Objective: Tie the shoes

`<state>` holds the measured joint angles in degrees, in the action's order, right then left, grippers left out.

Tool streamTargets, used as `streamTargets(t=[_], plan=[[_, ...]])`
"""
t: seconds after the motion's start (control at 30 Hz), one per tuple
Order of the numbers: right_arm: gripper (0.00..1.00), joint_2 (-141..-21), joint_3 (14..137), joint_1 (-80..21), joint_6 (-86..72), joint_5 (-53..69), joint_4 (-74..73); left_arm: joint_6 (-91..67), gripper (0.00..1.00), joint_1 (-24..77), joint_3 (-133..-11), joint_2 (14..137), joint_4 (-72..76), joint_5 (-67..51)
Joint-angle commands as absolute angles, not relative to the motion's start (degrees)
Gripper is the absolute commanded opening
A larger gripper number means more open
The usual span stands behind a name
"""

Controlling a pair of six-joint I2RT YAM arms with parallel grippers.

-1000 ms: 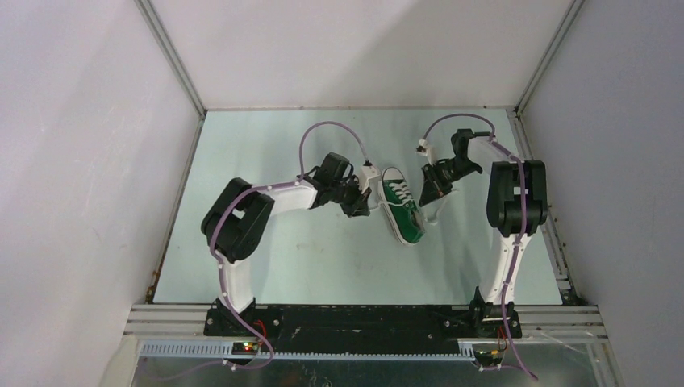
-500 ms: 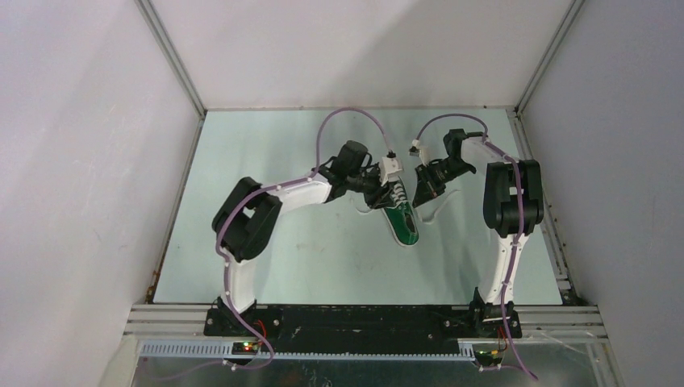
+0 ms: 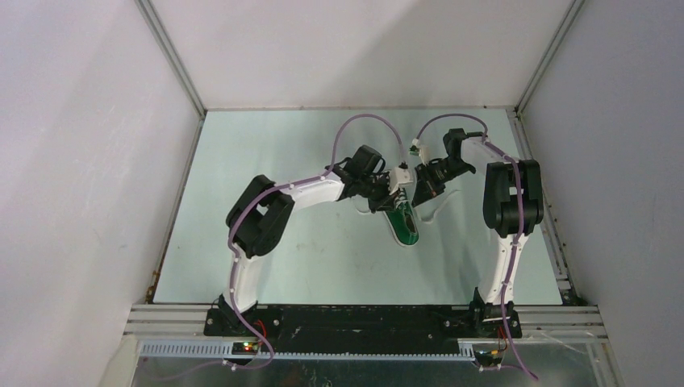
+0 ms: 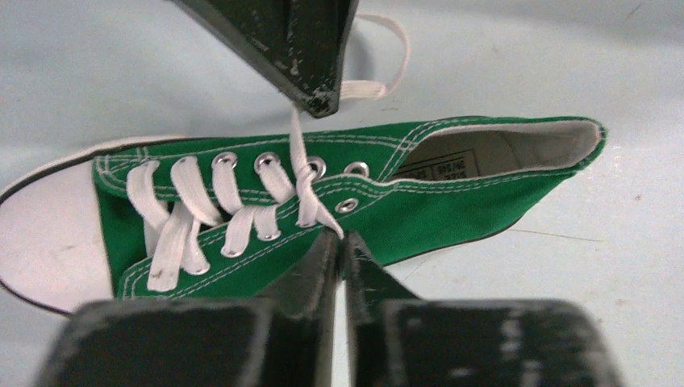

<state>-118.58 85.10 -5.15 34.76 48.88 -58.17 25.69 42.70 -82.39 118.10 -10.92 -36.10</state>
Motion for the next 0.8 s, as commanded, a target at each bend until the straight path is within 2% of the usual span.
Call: streamTargets(t=[0.0,0.13,0.37,0.63,0.77], plan=[[0.0,-116.6,86.2,-5.5,32.3,48.6,-56.0,28.0,0.01,42.5,-85.9,118.9,-15.9,-41.2],[0.0,-116.6,86.2,-4.7,26.1,45.4,-53.3,26.0,0.0,39.2,-90.3,120.9,-24.5,-52.9],[0.0,-116.5,83.7,-4.4,17.0,40.6,-49.3,12.9,0.0,32.5,-94.7,123.0,-28.2,-67.8],[0.0,-115.9,80.7,-6.3,-0.5,27.7,-44.8,13.5,0.0,32.0,-95.7,123.2,-31.7,-67.5],[0.0,-116.3,79.9,-6.4,-2.9,25.5,-44.4,14.4,0.0,32.0,-95.7,122.6,-32.6,-66.9]])
